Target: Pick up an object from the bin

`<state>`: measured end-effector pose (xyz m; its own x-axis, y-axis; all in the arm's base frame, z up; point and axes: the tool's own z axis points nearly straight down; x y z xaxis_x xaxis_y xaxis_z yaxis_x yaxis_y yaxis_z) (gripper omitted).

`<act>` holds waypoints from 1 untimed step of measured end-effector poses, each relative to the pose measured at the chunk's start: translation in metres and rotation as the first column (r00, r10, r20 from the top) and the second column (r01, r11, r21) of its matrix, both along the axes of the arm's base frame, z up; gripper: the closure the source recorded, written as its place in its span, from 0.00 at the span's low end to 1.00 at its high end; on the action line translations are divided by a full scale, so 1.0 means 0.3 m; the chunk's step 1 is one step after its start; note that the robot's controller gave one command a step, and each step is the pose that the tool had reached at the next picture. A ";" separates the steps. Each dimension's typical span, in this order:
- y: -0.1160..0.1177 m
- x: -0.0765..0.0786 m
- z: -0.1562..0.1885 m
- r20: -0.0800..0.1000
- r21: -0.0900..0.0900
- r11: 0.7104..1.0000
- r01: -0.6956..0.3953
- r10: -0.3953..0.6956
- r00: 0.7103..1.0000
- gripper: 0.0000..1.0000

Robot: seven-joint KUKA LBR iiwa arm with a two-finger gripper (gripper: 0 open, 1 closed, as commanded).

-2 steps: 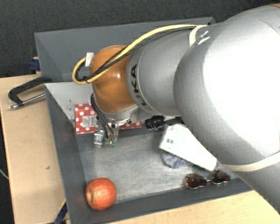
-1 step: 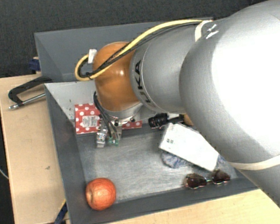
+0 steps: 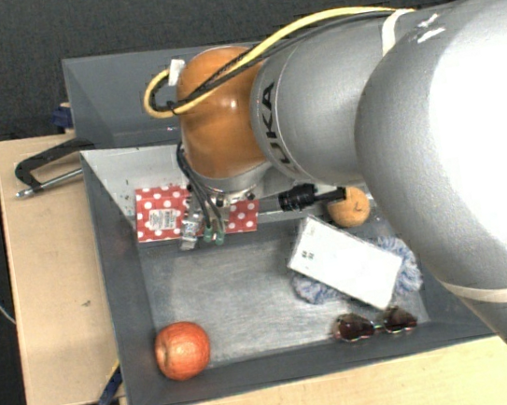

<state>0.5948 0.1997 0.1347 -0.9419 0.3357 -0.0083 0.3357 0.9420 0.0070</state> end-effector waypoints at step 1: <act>0.025 -0.036 0.116 -0.011 -0.003 1.000 -0.022 0.022 1.000 1.00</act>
Offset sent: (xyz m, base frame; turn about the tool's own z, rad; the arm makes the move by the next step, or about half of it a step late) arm -0.0084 0.0060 0.0884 -0.0299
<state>0.5841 0.2070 0.1696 -0.9492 0.3145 0.0009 0.3145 0.9492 0.0001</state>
